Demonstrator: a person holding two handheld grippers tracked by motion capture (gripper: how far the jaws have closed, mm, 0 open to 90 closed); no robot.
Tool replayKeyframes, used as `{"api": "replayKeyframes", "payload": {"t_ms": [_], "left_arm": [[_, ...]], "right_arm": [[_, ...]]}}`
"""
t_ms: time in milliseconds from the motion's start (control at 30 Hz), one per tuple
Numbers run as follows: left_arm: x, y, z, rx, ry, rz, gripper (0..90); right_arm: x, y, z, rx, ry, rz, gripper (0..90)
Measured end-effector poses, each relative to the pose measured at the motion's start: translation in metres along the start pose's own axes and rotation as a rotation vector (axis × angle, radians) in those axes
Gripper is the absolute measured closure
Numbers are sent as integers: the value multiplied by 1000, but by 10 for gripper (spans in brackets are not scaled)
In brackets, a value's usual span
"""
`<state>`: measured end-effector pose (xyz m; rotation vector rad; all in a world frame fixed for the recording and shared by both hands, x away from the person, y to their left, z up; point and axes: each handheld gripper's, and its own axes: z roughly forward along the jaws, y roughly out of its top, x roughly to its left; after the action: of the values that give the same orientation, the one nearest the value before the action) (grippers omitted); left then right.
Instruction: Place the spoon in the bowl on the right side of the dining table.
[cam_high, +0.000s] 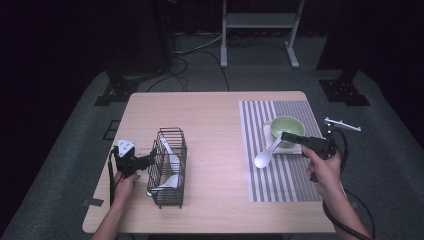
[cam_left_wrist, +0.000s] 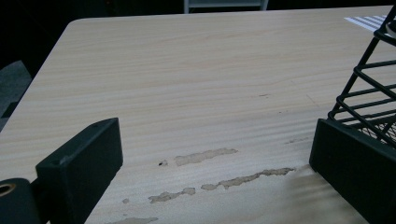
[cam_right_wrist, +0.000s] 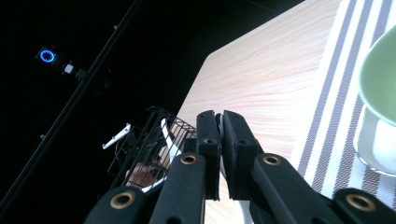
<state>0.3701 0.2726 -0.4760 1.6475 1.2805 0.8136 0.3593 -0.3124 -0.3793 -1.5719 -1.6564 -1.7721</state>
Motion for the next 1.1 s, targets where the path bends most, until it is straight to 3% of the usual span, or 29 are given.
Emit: {"api": "replayKeyframes", "payload": {"t_ms": [1100], "left_arm": [[0,0,0,0,0,-1,16]], "right_arm": [[-19,25,-22,-123,-51,45,857]]}}
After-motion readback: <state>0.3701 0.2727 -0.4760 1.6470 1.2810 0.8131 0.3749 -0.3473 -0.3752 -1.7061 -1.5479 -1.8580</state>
